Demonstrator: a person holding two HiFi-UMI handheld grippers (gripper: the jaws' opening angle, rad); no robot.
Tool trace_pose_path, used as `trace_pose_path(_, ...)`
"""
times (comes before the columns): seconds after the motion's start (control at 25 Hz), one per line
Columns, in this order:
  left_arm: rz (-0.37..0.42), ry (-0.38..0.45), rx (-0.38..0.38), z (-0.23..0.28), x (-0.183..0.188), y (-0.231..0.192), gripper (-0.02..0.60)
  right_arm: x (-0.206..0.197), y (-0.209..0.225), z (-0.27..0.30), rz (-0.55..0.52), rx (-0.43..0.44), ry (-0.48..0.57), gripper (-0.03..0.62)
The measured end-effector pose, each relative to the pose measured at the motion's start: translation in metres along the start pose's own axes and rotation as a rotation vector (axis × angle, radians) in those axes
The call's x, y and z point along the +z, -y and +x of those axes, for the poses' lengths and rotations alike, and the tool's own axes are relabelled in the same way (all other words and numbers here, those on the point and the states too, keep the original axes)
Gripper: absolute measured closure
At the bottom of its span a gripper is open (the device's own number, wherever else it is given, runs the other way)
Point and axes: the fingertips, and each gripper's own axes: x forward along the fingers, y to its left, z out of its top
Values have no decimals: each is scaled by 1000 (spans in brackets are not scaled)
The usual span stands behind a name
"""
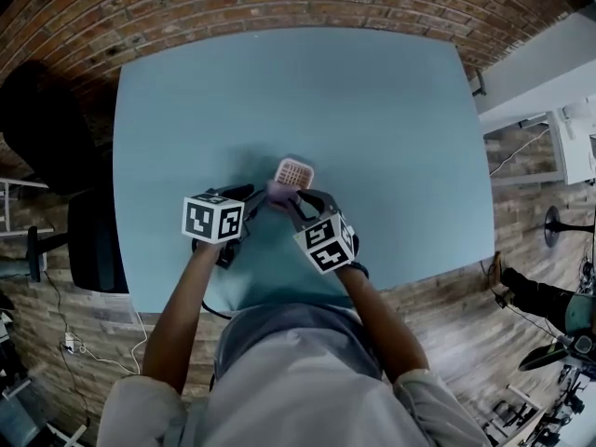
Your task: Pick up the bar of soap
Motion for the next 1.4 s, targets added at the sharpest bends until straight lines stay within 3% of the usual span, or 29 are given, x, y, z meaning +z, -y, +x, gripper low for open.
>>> trace_pose_path(0.2,-46,-18,-42,8,-2,-3,417,-4,-1,7,-28,3,-25,490)
trace_pose_path(0.48,-67,-46,-113,21,-7,7,418,-4,0,8,37,18,-22,503)
trace_pose_path(0.72,-58,-34,-109,26,-2,5,417,-1,1,9,47,13,-9,529)
trace_pose_path(0.8,-47,-32,-106,27,0,6,417,0,2,9,45,3,-6,591)
trace_pose_path(1.04,23,51,-90,23,12,12,431,-1,8,9,86,2,-1,591)
trace_pose_path(1.2,-50,105,-131,26,21,12,445,0,9,9,115,20,9,591)
trace_pose_path(1.4,-78,72,-100,35,20,1,425,5,7,12,118,40,20,591)
